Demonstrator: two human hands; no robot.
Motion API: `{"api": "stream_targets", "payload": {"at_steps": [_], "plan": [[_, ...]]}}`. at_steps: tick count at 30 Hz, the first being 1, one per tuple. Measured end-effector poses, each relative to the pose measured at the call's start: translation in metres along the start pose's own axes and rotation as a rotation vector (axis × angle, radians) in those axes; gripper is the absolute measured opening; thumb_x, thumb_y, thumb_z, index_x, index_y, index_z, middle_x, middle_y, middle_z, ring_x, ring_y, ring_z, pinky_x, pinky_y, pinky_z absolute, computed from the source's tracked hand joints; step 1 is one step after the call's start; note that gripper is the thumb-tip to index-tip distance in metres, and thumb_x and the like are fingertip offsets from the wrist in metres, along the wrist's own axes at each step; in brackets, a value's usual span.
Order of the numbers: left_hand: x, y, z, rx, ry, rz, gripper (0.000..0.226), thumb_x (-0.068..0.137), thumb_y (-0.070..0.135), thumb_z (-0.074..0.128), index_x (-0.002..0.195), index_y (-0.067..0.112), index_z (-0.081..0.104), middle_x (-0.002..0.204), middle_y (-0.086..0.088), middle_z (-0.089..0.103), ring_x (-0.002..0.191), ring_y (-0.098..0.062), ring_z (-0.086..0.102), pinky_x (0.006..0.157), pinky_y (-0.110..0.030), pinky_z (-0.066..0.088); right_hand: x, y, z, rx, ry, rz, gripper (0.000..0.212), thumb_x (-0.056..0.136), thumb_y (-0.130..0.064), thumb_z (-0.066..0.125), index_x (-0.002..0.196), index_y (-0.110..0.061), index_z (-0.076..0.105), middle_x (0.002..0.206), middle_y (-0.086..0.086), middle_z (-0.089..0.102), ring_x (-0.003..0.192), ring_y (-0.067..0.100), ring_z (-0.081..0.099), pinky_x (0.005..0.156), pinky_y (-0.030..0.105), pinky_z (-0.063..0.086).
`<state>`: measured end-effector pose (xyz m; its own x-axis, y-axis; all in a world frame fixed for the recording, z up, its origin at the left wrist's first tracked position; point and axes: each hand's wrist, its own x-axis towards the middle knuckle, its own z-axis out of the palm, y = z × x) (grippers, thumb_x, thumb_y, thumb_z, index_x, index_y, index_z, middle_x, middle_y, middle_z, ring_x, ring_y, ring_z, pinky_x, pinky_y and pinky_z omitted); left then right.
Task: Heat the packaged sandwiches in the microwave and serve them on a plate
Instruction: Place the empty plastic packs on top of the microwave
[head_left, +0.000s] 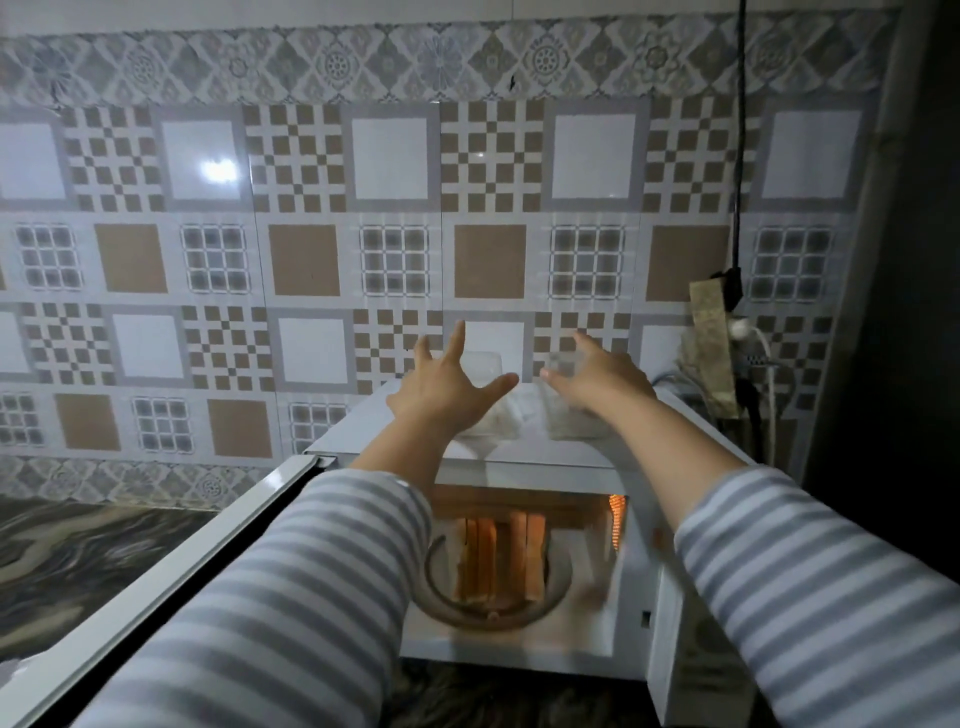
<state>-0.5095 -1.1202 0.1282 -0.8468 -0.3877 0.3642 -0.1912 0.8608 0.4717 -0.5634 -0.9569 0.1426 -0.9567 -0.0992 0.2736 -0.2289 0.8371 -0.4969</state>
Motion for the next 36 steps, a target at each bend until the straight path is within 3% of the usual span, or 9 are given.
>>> {"api": "stream_targets", "payload": {"at_steps": [7, 12, 15, 19, 23, 29, 33, 36], "plan": [[-0.056, -0.028, -0.058, 0.016, -0.049, 0.119, 0.080, 0.087, 0.062, 0.051, 0.151, 0.030, 0.018, 0.159, -0.008, 0.015, 0.138, -0.035, 0.034, 0.109, -0.052, 0.036, -0.095, -0.034, -0.015, -0.105, 0.073, -0.043, 0.059, 0.092, -0.053, 0.046, 0.145, -0.032, 0.030, 0.151, 0.009, 0.030, 0.132, 0.037, 0.036, 0.102, 0.048, 0.040], [-0.117, -0.070, -0.101, -0.123, -0.266, 0.209, 0.055, 0.092, 0.046, 0.057, 0.141, 0.025, 0.043, 0.152, -0.005, 0.035, 0.137, -0.027, 0.036, 0.114, -0.042, 0.030, -0.199, -0.072, 0.011, -0.067, 0.012, -0.039, 0.056, 0.090, -0.053, 0.049, 0.140, -0.031, 0.039, 0.143, 0.008, 0.041, 0.125, 0.033, 0.044, 0.099, 0.044, 0.043], [-0.149, -0.104, -0.132, -0.186, -0.309, 0.262, 0.049, 0.091, 0.044, 0.058, 0.136, 0.025, 0.051, 0.145, -0.005, 0.045, 0.132, -0.023, 0.043, 0.106, -0.032, 0.033, -0.273, -0.096, 0.032, -0.029, -0.043, -0.064, 0.058, 0.089, -0.056, 0.050, 0.141, -0.033, 0.038, 0.143, 0.006, 0.040, 0.126, 0.031, 0.045, 0.096, 0.039, 0.044], [-0.189, -0.160, -0.158, -0.237, -0.371, 0.265, 0.038, 0.095, 0.040, 0.053, 0.131, 0.029, 0.056, 0.139, 0.001, 0.052, 0.117, -0.016, 0.050, 0.096, -0.028, 0.035, -0.359, -0.134, 0.050, 0.016, -0.119, -0.096, 0.059, 0.089, -0.061, 0.043, 0.141, -0.033, 0.038, 0.143, 0.004, 0.039, 0.131, 0.028, 0.039, 0.103, 0.044, 0.041], [-0.215, -0.207, -0.164, -0.291, -0.442, 0.211, 0.036, 0.100, 0.041, 0.044, 0.132, 0.031, 0.055, 0.142, 0.005, 0.049, 0.130, -0.017, 0.044, 0.108, -0.035, 0.029, -0.419, -0.171, 0.058, 0.089, -0.048, -0.157, 0.051, 0.093, -0.059, 0.037, 0.137, -0.033, 0.043, 0.144, 0.003, 0.039, 0.132, 0.026, 0.037, 0.107, 0.045, 0.035], [-0.235, -0.226, -0.158, -0.369, -0.454, 0.211, 0.037, 0.099, 0.049, 0.039, 0.135, 0.045, 0.049, 0.144, 0.011, 0.045, 0.132, -0.015, 0.043, 0.114, -0.036, 0.031, -0.463, -0.186, 0.074, 0.044, -0.035, -0.192, 0.044, 0.097, -0.056, 0.029, 0.139, -0.044, 0.038, 0.157, 0.004, 0.023, 0.146, 0.026, 0.012, 0.118, 0.046, 0.014], [-0.241, -0.213, -0.149, -0.263, -0.396, 0.279, 0.044, 0.100, 0.051, 0.029, 0.141, 0.043, 0.041, 0.158, 0.008, 0.023, 0.146, -0.016, 0.020, 0.118, -0.035, 0.017, -0.466, -0.175, 0.069, -0.014, 0.021, -0.143, 0.045, 0.097, -0.057, 0.023, 0.138, -0.046, 0.038, 0.158, 0.003, 0.022, 0.147, 0.026, 0.008, 0.119, 0.047, 0.009], [-0.248, -0.196, -0.135, -0.263, -0.343, 0.318, 0.047, 0.100, 0.053, 0.029, 0.142, 0.040, 0.041, 0.161, 0.008, 0.008, 0.145, -0.017, 0.022, 0.115, -0.034, 0.018, -0.460, -0.157, 0.062, -0.064, 0.082, -0.093, 0.048, 0.096, -0.060, 0.020, 0.136, -0.042, 0.040, 0.157, 0.003, 0.025, 0.147, 0.026, 0.009, 0.119, 0.049, 0.009]]}}
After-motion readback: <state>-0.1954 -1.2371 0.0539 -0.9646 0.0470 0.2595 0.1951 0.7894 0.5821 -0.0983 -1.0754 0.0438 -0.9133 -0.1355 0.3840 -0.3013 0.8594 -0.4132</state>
